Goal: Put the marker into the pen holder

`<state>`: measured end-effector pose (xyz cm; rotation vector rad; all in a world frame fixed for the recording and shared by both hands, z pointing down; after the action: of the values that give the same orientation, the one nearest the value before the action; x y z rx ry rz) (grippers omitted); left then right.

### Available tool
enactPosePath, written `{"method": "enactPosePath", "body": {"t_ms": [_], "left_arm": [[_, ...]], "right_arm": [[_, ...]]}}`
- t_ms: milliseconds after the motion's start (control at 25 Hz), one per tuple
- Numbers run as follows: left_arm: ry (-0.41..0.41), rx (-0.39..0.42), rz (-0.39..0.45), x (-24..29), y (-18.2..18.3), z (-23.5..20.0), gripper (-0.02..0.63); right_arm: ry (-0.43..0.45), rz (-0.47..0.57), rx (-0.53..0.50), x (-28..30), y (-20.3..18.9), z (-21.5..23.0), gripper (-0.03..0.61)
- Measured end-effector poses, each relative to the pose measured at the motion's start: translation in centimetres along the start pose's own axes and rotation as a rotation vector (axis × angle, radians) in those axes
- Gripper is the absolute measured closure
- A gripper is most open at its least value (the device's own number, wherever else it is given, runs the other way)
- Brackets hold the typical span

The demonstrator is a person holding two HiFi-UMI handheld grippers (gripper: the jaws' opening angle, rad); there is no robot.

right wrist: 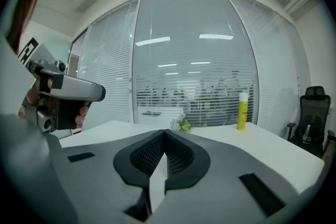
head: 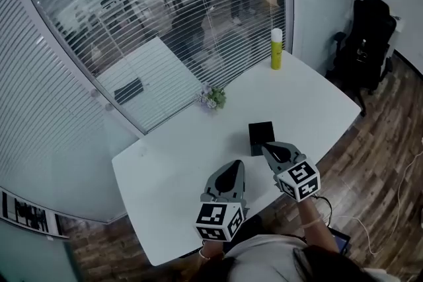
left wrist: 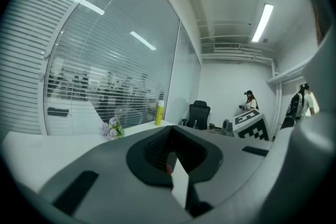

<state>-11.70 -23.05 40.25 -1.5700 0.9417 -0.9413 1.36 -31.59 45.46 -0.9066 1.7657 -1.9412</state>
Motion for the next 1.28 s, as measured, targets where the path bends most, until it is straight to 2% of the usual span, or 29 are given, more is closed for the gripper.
{"method": "enactPosePath", "body": {"t_ms": [360,800,1280], "left_arm": [[0.003,0.008,0.012,-2.1,0.2,3.0,0.595],[-0.012,0.046,0.027,-5.0,0.0,8.0,0.595],[-0.007,0.058,0.034,-7.5,0.1,10.6,0.595]], "right_arm": [[-0.023,0.055,-0.041,-5.1,2.0,-1.3,0.551],[-0.074,0.127,-0.046,-12.2,2.3,-2.6,0.551],[-0.125,0.206,-0.098,-17.8,4.7,-4.9,0.551]]}}
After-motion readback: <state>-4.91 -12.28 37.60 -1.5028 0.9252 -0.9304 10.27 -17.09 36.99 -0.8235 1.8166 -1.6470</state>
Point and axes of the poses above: the fingertips, and each gripper's own axes: x forward along the fingers, z to its right, y out of its top, the point moved 6 cm from there along -x, backward along the fingers, and after that the axes turned 3 degrees about z, right-handed, at the moved point
